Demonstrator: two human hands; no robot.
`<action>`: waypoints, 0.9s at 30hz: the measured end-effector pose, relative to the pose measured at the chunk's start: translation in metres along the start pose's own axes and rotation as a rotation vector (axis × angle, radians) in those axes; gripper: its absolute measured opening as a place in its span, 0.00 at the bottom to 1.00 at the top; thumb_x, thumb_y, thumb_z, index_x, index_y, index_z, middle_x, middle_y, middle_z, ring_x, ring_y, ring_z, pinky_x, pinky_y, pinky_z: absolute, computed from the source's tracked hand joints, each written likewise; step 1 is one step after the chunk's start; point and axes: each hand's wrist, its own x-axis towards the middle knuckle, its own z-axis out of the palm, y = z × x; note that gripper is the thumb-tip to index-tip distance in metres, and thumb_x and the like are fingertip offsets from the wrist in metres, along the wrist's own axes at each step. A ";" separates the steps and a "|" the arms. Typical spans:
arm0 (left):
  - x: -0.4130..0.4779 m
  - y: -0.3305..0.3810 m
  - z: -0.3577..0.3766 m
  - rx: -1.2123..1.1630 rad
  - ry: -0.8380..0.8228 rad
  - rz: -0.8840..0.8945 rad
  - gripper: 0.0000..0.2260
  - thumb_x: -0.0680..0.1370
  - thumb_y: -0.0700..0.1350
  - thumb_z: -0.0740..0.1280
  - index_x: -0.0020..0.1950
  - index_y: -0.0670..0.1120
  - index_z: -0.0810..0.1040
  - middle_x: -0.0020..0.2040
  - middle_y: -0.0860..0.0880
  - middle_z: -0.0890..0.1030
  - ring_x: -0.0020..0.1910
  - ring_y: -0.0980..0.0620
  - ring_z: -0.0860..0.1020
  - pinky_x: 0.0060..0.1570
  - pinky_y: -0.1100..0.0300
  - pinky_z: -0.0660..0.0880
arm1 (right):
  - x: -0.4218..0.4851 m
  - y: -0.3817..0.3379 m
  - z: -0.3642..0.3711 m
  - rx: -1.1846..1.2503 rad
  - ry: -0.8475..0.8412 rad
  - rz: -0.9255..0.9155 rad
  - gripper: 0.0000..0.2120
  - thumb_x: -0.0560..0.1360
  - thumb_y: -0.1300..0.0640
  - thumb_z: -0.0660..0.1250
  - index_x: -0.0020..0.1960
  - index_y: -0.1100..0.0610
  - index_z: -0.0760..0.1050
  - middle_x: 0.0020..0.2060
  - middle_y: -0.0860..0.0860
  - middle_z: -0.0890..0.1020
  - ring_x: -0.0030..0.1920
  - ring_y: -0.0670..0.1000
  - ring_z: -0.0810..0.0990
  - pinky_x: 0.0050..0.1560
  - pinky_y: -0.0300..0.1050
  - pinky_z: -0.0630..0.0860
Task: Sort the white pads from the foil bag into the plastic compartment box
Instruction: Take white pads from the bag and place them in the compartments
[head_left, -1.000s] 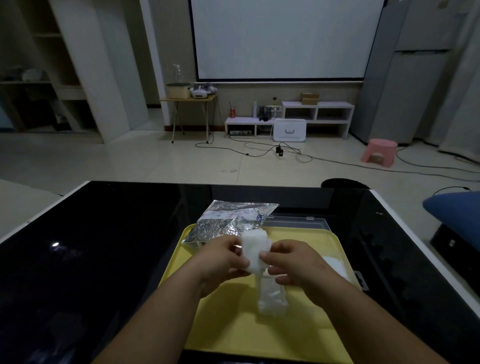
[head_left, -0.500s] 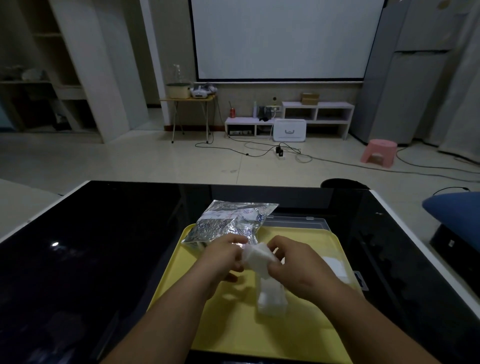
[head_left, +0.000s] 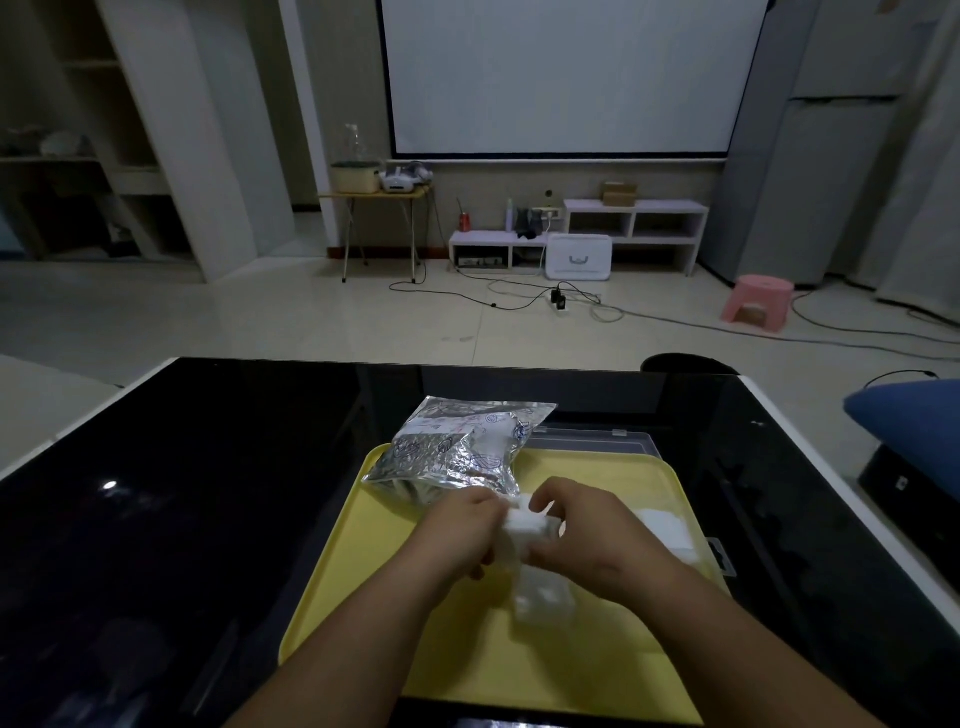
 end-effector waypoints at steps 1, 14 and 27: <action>0.000 0.000 0.000 -0.003 0.004 0.005 0.10 0.81 0.44 0.60 0.50 0.44 0.80 0.34 0.45 0.77 0.30 0.49 0.73 0.27 0.62 0.69 | 0.001 0.001 0.001 0.005 0.008 0.006 0.17 0.67 0.51 0.75 0.54 0.46 0.74 0.48 0.46 0.80 0.44 0.47 0.77 0.43 0.42 0.76; -0.002 0.002 0.000 -0.011 0.021 -0.017 0.12 0.81 0.49 0.60 0.53 0.44 0.80 0.40 0.44 0.78 0.32 0.48 0.74 0.28 0.63 0.66 | 0.003 0.003 0.002 -0.011 0.000 0.041 0.16 0.68 0.53 0.75 0.53 0.47 0.74 0.50 0.48 0.80 0.46 0.48 0.76 0.41 0.40 0.71; 0.002 -0.001 -0.007 -0.072 -0.034 -0.076 0.17 0.76 0.28 0.55 0.53 0.41 0.80 0.36 0.42 0.78 0.27 0.51 0.73 0.27 0.61 0.71 | 0.006 0.007 0.005 -0.027 -0.031 0.064 0.16 0.67 0.52 0.76 0.53 0.45 0.75 0.48 0.47 0.79 0.46 0.49 0.77 0.43 0.42 0.75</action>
